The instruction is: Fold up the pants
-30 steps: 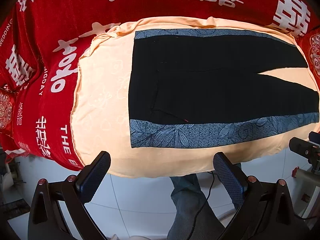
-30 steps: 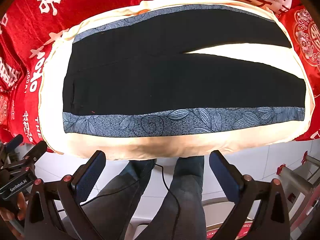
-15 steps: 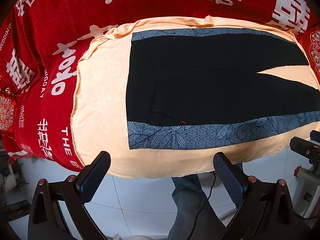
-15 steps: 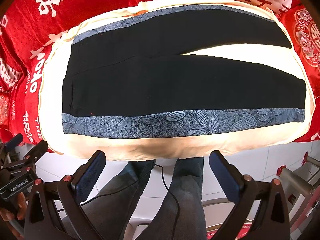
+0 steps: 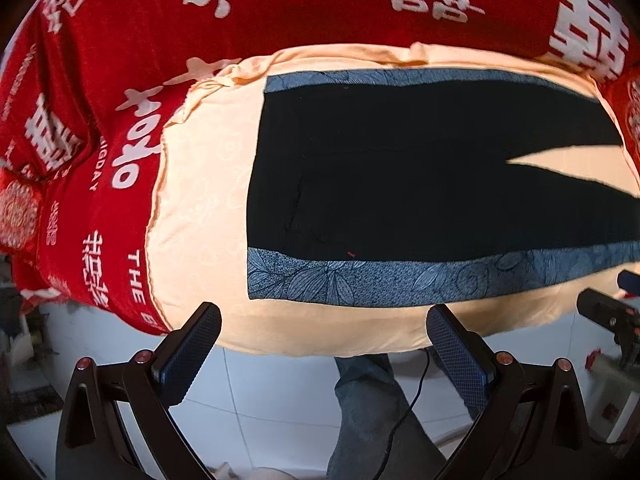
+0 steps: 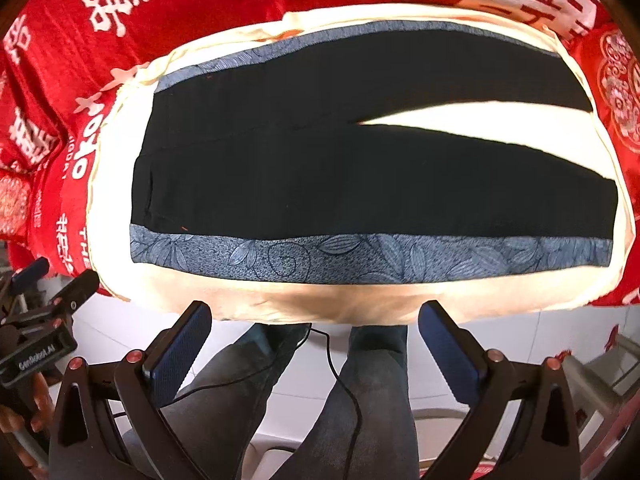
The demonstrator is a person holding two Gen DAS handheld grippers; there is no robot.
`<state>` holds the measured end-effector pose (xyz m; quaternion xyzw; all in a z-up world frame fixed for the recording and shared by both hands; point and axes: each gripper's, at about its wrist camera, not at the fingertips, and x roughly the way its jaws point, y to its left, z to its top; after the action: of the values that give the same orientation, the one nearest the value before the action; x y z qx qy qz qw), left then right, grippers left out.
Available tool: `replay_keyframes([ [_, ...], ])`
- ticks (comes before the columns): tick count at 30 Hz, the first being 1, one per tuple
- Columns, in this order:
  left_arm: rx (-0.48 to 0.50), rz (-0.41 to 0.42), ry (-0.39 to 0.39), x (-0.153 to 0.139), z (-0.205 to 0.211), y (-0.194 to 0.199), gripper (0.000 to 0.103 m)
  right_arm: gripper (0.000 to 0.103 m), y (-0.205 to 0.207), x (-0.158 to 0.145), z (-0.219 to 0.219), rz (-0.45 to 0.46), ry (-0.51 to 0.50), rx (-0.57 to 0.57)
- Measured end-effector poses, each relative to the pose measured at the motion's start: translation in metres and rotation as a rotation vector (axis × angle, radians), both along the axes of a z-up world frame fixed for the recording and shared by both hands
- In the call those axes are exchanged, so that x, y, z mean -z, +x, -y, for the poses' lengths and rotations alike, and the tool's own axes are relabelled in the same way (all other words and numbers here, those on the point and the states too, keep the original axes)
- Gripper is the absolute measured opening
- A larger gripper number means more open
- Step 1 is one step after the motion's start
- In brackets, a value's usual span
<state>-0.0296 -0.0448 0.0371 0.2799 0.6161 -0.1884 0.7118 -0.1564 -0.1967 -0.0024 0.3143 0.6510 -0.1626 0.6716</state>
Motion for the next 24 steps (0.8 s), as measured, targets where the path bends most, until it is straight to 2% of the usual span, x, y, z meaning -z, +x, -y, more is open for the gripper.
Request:
replay_keyframes([
  [5, -0.103, 0.030, -0.015, -0.011, 0.001, -0.010, 0.103, 0.103, -0.009, -0.006, 0.011, 0.047, 0.022, -0.064],
  [12, -0.162, 0.037, 0.003, -0.009, 0.003, -0.029, 0.103, 0.103, -0.020, 0.000, 0.022, 0.039, 0.021, -0.107],
  [18, -0.129, 0.016, -0.002, 0.001, 0.000, -0.030, 0.103, 0.103, -0.023, 0.005, 0.022, 0.043, 0.021, -0.048],
  [24, -0.079, -0.026, -0.022, 0.036, -0.014, -0.012, 0.103, 0.103, -0.022, 0.028, 0.008, 0.063, 0.048, 0.059],
])
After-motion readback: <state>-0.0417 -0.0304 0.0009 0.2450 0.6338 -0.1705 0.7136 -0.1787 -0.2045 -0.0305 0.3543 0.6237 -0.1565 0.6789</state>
